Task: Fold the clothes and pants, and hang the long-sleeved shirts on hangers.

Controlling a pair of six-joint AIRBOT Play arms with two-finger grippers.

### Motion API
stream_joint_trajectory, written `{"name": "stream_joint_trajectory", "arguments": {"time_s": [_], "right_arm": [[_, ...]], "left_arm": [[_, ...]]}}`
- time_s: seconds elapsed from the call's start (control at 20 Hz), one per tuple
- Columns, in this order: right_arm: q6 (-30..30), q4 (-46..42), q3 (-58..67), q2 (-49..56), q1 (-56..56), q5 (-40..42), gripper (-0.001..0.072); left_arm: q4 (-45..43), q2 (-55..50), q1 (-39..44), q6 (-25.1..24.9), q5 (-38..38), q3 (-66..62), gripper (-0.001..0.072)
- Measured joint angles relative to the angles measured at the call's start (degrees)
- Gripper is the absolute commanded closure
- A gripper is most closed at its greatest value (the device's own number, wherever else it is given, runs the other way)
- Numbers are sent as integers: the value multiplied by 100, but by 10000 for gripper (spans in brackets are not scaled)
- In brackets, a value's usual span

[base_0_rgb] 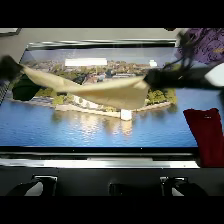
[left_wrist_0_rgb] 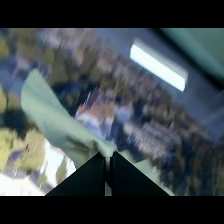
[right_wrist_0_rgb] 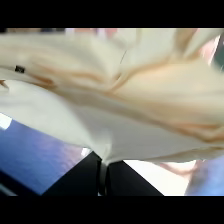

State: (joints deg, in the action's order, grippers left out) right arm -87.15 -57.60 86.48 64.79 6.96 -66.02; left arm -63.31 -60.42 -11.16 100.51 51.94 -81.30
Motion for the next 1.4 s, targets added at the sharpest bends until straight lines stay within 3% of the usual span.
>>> {"name": "stream_joint_trajectory", "arguments": {"time_s": [0.25,0.45,0.65,0.95,1.4], "right_arm": [[-256,-1436,2485,-859,-68,-278,687],[-619,-2234,3034,-1416,-76,-92,686],[-1047,-2503,3010,-1204,-76,-81,686],[-1388,-2391,2905,748,-76,-704,686],[-1617,-1631,2885,4367,-74,-938,685]], "left_arm": [[20,1447,-87,-2,-275,-887,690],[22,2282,-101,13,-374,-1069,690],[-2,2358,-101,238,-400,-1075,690],[-39,1150,122,345,-358,-507,690],[293,-2398,566,356,-343,149,689]]}}
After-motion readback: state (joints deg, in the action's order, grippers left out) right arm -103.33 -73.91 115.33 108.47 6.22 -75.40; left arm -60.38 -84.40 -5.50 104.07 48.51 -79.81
